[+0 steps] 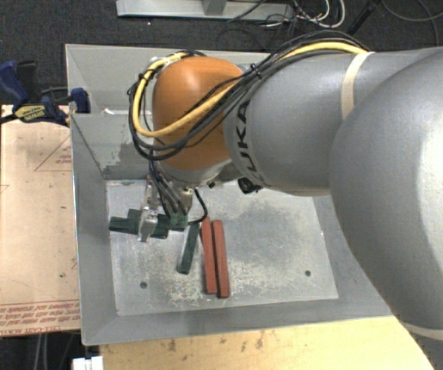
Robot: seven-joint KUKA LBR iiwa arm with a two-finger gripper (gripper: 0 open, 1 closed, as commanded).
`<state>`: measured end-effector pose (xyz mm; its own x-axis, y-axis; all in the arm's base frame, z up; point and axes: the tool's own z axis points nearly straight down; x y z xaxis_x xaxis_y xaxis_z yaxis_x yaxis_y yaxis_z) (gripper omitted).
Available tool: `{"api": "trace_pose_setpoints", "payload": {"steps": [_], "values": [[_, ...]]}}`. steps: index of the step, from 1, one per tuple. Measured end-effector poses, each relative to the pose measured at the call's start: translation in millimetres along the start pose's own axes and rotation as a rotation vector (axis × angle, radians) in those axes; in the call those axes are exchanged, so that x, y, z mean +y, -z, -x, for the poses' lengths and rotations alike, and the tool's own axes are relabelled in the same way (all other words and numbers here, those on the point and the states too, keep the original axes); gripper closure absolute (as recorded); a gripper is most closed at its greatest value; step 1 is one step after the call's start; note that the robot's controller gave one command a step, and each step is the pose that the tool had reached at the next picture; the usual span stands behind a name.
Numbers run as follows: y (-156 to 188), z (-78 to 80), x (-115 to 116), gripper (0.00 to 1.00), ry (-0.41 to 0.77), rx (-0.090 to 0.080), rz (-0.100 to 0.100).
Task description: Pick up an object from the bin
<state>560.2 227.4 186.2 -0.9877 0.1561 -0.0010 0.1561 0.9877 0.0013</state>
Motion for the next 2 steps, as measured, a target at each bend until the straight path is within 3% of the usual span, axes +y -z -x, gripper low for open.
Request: {"api": "trace_pose_setpoints", "payload": {"steps": [1, 2], "values": [[0, 0.0, 0, 1.00, 0.000, 0.000, 0.000], [56, -13.6, 2, 1.00, 0.017, 0.000, 0.000]]}}
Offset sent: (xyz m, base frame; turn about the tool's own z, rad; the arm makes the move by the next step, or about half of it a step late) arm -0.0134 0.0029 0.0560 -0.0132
